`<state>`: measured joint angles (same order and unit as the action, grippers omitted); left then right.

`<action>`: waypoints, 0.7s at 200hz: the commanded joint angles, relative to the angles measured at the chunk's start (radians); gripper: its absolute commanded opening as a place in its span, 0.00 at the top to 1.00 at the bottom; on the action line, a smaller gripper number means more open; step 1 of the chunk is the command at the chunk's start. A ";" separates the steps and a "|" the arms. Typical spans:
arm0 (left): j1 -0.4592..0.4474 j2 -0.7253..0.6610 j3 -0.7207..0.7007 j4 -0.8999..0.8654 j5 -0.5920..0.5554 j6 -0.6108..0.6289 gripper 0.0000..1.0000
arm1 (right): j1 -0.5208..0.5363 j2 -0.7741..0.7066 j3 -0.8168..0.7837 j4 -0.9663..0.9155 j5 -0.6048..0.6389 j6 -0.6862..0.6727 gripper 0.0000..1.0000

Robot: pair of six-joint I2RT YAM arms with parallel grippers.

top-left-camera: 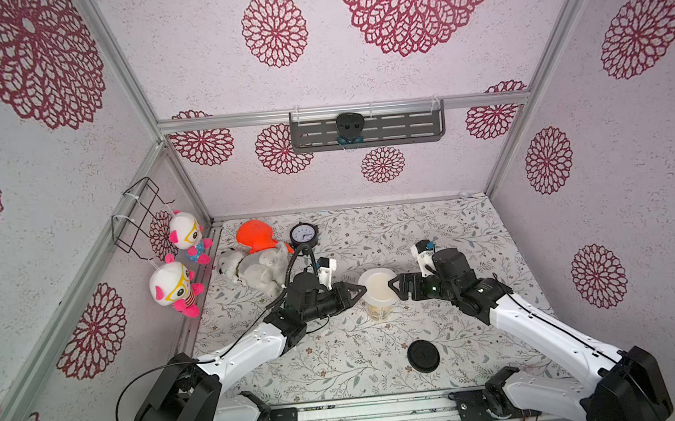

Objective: Put the leak-proof paper on the milk tea cups
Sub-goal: Place the leak-proof paper at the cup.

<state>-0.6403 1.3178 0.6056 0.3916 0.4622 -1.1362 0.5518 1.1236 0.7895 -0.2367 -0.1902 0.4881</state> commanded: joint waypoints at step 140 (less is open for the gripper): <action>0.033 -0.098 -0.008 -0.062 -0.032 0.039 0.40 | 0.007 -0.026 0.098 -0.034 0.019 -0.047 0.07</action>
<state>-0.6209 1.2469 0.6056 0.3656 0.4458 -1.1210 0.5518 1.1229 0.8619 -0.2611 -0.1829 0.4625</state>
